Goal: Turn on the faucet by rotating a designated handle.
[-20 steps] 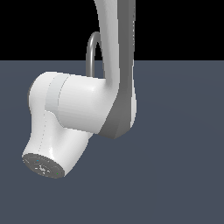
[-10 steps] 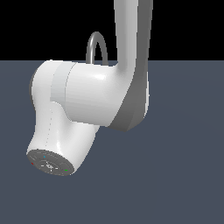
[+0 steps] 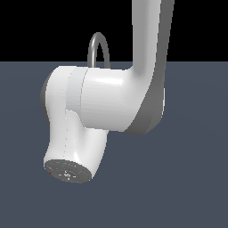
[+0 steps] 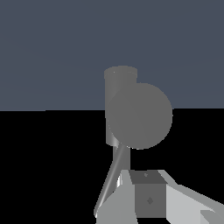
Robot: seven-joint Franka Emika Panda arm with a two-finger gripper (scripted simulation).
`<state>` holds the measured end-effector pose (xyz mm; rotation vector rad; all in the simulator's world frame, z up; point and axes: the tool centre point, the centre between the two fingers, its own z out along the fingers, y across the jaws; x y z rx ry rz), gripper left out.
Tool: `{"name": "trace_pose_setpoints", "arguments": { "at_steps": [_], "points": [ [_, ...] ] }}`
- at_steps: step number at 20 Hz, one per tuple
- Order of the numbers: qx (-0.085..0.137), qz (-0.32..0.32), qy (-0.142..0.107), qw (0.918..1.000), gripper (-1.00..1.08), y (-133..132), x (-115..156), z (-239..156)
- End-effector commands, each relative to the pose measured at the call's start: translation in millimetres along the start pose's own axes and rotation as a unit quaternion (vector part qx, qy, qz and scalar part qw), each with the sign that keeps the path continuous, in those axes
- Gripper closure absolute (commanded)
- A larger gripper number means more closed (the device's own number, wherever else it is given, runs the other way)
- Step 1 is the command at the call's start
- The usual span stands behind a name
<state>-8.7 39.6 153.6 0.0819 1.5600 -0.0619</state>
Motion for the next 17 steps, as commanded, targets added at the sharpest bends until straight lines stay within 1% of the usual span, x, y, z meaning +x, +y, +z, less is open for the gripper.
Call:
{"name": "trace_pose_setpoints", "arguments": {
  "at_steps": [1,2,16,17],
  "points": [
    [0.037,-0.008,0.004,0.9993,1.08,-48.6,7.4,2.0],
    [0.004,0.001,-0.001,1.0,1.08,-2.9,-0.1,0.1],
    [0.036,-0.008,0.004,0.9993,1.08,-60.4,49.3,0.7],
    [0.036,-0.008,0.004,0.9993,1.08,-60.4,49.3,0.7]
  ]
}}
